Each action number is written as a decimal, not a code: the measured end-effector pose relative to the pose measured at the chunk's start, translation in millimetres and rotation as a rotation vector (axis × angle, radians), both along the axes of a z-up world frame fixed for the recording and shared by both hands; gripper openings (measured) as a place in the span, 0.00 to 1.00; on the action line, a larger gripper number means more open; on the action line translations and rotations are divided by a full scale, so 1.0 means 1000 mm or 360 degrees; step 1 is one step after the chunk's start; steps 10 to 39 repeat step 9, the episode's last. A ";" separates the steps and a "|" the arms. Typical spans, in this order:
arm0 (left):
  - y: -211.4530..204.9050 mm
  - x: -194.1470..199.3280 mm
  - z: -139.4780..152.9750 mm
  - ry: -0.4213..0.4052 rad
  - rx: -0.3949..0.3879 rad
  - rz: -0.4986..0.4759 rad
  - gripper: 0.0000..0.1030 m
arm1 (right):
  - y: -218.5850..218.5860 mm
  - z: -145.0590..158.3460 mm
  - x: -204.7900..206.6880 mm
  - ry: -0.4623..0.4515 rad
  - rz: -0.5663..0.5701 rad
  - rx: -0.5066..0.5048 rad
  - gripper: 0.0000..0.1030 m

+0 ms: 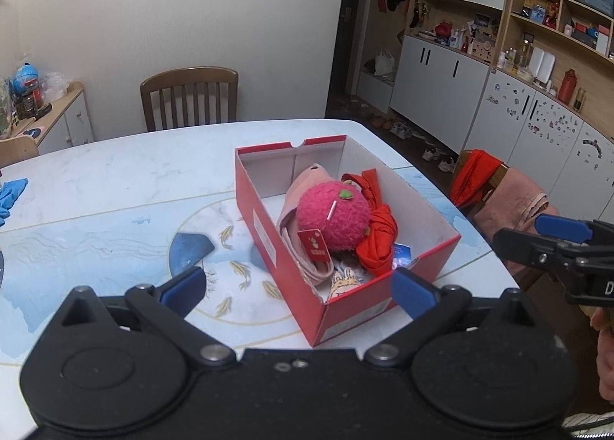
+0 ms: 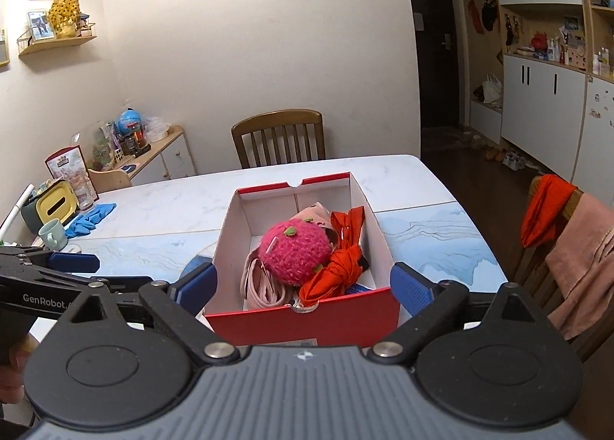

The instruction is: Organize objects

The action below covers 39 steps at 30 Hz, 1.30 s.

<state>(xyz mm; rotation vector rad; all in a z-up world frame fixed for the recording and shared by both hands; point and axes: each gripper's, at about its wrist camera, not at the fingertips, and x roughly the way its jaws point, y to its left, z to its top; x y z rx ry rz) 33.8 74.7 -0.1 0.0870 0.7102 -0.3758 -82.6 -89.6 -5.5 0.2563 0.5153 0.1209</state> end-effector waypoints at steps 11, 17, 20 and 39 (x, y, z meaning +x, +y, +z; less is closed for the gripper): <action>0.001 0.000 0.001 -0.0023 -0.0008 -0.0046 0.99 | 0.002 -0.001 -0.002 0.0014 -0.0018 0.0008 0.95; 0.001 0.000 0.001 -0.0023 -0.0008 -0.0046 0.99 | 0.002 -0.001 -0.002 0.0014 -0.0018 0.0008 0.95; 0.001 0.000 0.001 -0.0023 -0.0008 -0.0046 0.99 | 0.002 -0.001 -0.002 0.0014 -0.0018 0.0008 0.95; 0.001 0.000 0.001 -0.0023 -0.0008 -0.0046 0.99 | 0.002 -0.001 -0.002 0.0014 -0.0018 0.0008 0.95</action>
